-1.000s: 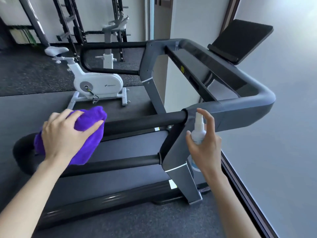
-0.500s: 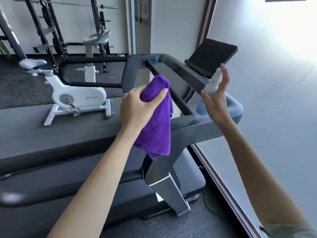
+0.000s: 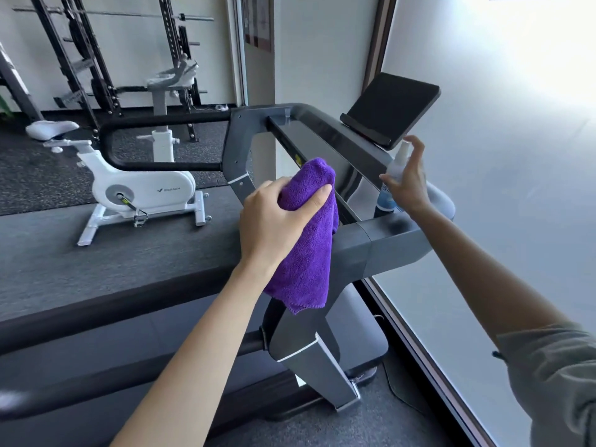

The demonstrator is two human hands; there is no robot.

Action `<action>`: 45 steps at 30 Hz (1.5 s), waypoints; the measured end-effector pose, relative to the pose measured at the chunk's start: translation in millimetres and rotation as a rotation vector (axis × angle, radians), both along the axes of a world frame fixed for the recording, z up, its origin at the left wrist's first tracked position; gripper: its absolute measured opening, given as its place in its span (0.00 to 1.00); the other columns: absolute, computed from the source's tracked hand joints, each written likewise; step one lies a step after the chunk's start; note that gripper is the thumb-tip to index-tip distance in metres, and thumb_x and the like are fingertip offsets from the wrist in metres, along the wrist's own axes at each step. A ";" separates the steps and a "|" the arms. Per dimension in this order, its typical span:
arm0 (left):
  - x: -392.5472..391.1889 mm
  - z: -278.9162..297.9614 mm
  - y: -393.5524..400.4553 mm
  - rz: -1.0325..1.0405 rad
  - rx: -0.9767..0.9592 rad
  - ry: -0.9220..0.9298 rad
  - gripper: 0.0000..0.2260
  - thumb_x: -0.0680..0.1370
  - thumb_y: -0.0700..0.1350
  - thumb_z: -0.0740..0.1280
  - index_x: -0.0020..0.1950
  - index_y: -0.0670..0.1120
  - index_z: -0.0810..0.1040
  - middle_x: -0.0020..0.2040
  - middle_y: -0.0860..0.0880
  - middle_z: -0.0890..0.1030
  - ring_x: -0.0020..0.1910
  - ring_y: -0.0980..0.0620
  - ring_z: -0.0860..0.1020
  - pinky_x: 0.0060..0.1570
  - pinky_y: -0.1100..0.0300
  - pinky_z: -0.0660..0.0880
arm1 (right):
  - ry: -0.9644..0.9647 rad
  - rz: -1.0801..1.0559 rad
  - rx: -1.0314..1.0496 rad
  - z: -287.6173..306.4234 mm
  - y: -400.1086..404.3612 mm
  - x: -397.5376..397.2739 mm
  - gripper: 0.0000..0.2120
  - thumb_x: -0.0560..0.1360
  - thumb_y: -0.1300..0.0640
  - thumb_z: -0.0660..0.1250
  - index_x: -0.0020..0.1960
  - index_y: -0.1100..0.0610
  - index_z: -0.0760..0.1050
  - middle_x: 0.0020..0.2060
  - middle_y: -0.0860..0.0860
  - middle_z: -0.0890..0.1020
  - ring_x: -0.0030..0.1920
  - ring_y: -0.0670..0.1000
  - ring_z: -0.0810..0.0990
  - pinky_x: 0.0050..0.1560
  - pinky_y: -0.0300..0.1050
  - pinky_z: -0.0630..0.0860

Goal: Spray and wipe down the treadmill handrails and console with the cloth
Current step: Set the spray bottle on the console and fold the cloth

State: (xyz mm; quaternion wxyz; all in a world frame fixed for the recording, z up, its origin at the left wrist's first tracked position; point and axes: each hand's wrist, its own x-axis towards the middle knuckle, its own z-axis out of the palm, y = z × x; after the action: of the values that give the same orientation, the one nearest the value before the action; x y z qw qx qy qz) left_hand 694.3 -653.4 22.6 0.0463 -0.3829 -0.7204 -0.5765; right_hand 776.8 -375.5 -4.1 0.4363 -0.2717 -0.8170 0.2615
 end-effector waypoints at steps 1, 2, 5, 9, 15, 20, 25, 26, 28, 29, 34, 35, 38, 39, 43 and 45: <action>0.7 0.0 0.8 0.005 0.001 0.004 0.16 0.68 0.68 0.67 0.34 0.56 0.74 0.36 0.52 0.78 0.36 0.53 0.76 0.39 0.60 0.70 | 0.001 0.012 0.008 0.0 0.2 -0.8 0.38 0.69 0.73 0.70 0.73 0.61 0.56 0.70 0.59 0.65 0.68 0.59 0.67 0.68 0.49 0.64; 1.4 -0.2 1.4 0.010 0.001 0.009 0.16 0.69 0.67 0.68 0.34 0.55 0.74 0.36 0.52 0.78 0.37 0.54 0.76 0.39 0.61 0.70 | -0.002 0.021 0.016 -0.4 0.4 -1.4 0.40 0.69 0.73 0.70 0.74 0.60 0.55 0.71 0.59 0.64 0.70 0.59 0.65 0.69 0.46 0.61; 2.8 -1.2 1.4 0.013 0.008 0.004 0.17 0.69 0.66 0.69 0.36 0.54 0.76 0.36 0.52 0.79 0.36 0.54 0.76 0.39 0.60 0.70 | -0.026 0.014 0.014 -1.4 2.1 -2.9 0.44 0.69 0.73 0.71 0.76 0.57 0.52 0.73 0.59 0.63 0.67 0.60 0.68 0.70 0.54 0.64; 0.7 -1.6 -2.3 0.015 0.037 -0.021 0.17 0.70 0.65 0.69 0.33 0.54 0.74 0.34 0.52 0.76 0.34 0.55 0.74 0.37 0.60 0.70 | -0.055 -0.036 -0.043 -0.4 -3.1 0.1 0.47 0.68 0.69 0.75 0.77 0.59 0.50 0.72 0.61 0.63 0.66 0.61 0.69 0.68 0.57 0.66; -2.3 0.7 -3.2 -0.049 0.065 -0.035 0.16 0.71 0.62 0.69 0.32 0.52 0.73 0.31 0.55 0.74 0.32 0.58 0.71 0.37 0.61 0.67 | 0.273 0.105 0.056 23.3 -75.6 20.6 0.36 0.71 0.62 0.68 0.75 0.61 0.55 0.67 0.52 0.67 0.67 0.50 0.69 0.68 0.49 0.66; 0.5 8.5 -3.7 -0.313 0.161 -0.224 0.10 0.69 0.59 0.67 0.36 0.53 0.78 0.33 0.60 0.76 0.34 0.62 0.73 0.39 0.68 0.69 | -0.068 0.785 -0.449 42.4 -153.6 52.8 0.35 0.69 0.67 0.63 0.73 0.52 0.59 0.67 0.55 0.72 0.68 0.51 0.72 0.68 0.52 0.69; 22.1 11.7 -1.0 -0.589 0.154 -0.387 0.05 0.66 0.59 0.67 0.38 0.61 0.80 0.48 0.52 0.78 0.44 0.60 0.77 0.46 0.64 0.72 | -0.084 0.519 -0.483 36.0 -188.2 89.3 0.33 0.74 0.62 0.72 0.74 0.53 0.61 0.66 0.54 0.74 0.66 0.51 0.74 0.66 0.49 0.72; 27.8 12.0 -1.4 -0.665 0.136 -0.428 0.06 0.65 0.59 0.67 0.39 0.61 0.81 0.51 0.49 0.77 0.46 0.58 0.78 0.46 0.63 0.73 | -0.063 0.441 -0.457 35.5 -194.3 97.9 0.32 0.73 0.61 0.73 0.72 0.53 0.63 0.67 0.55 0.73 0.66 0.52 0.74 0.65 0.50 0.73; 41.2 10.7 -4.1 -0.817 0.075 -0.472 0.07 0.64 0.59 0.66 0.40 0.63 0.80 0.56 0.46 0.76 0.49 0.58 0.78 0.45 0.63 0.73 | -0.009 0.317 -0.390 35.5 -209.8 117.4 0.28 0.72 0.63 0.73 0.67 0.54 0.66 0.66 0.56 0.72 0.63 0.50 0.76 0.59 0.46 0.76; 48.6 8.9 -5.3 -0.893 0.034 -0.467 0.08 0.64 0.59 0.65 0.41 0.64 0.80 0.58 0.45 0.75 0.50 0.58 0.78 0.45 0.64 0.73 | 0.000 0.267 -0.343 35.2 -218.8 127.2 0.26 0.72 0.65 0.74 0.65 0.55 0.66 0.64 0.55 0.73 0.58 0.46 0.77 0.55 0.42 0.76; 91.7 -16.8 -13.5 -1.110 -0.105 -0.518 0.21 0.63 0.61 0.65 0.53 0.57 0.75 0.59 0.48 0.75 0.52 0.59 0.77 0.50 0.65 0.73 | 0.070 -0.097 -0.330 14.4 -277.9 171.5 0.18 0.72 0.65 0.72 0.58 0.57 0.69 0.41 0.41 0.79 0.41 0.43 0.78 0.44 0.38 0.75; 100.6 -25.6 -16.2 -1.155 -0.132 -0.504 0.19 0.64 0.62 0.66 0.53 0.60 0.75 0.60 0.50 0.73 0.55 0.60 0.76 0.51 0.66 0.73 | 0.106 -0.195 -0.342 5.2 -289.5 179.6 0.17 0.72 0.65 0.72 0.57 0.58 0.70 0.40 0.44 0.79 0.40 0.45 0.77 0.44 0.43 0.77; 120.3 -59.9 -26.2 -1.303 -0.266 -0.441 0.14 0.67 0.63 0.67 0.52 0.71 0.73 0.61 0.54 0.68 0.62 0.58 0.74 0.57 0.64 0.74 | 0.187 -0.459 -0.394 -26.8 -322.7 204.3 0.15 0.71 0.65 0.70 0.54 0.58 0.71 0.40 0.54 0.80 0.40 0.55 0.78 0.48 0.57 0.78; 124.7 -75.1 -31.3 -1.359 -0.342 -0.449 0.19 0.66 0.63 0.69 0.56 0.70 0.72 0.62 0.54 0.69 0.61 0.56 0.76 0.56 0.62 0.75 | 0.198 -0.544 -0.417 -39.0 -333.5 214.1 0.14 0.70 0.65 0.71 0.53 0.58 0.71 0.39 0.53 0.79 0.40 0.55 0.78 0.48 0.58 0.78; 139.5 -155.7 -56.5 -1.479 -0.613 -0.377 0.27 0.70 0.45 0.77 0.63 0.58 0.71 0.58 0.51 0.78 0.52 0.53 0.82 0.51 0.60 0.79 | 0.142 -0.741 -0.538 -98.3 -375.5 252.4 0.13 0.72 0.64 0.72 0.51 0.57 0.70 0.39 0.53 0.79 0.40 0.51 0.77 0.48 0.56 0.77; 147.7 -199.0 -65.4 -1.418 -0.695 -0.315 0.20 0.72 0.36 0.74 0.60 0.51 0.74 0.52 0.47 0.80 0.47 0.49 0.81 0.48 0.60 0.79 | 0.081 -0.791 -0.598 -133.4 -394.3 265.8 0.15 0.71 0.64 0.73 0.51 0.55 0.68 0.40 0.57 0.80 0.41 0.53 0.78 0.47 0.52 0.77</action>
State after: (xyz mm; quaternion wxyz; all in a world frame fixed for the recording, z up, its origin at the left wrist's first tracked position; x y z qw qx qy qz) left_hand 841.9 -718.8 -176.4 -0.5549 -0.6557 -0.4420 -0.2586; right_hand 1042.5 -769.9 -137.5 0.4363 -0.6638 -0.5229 0.3093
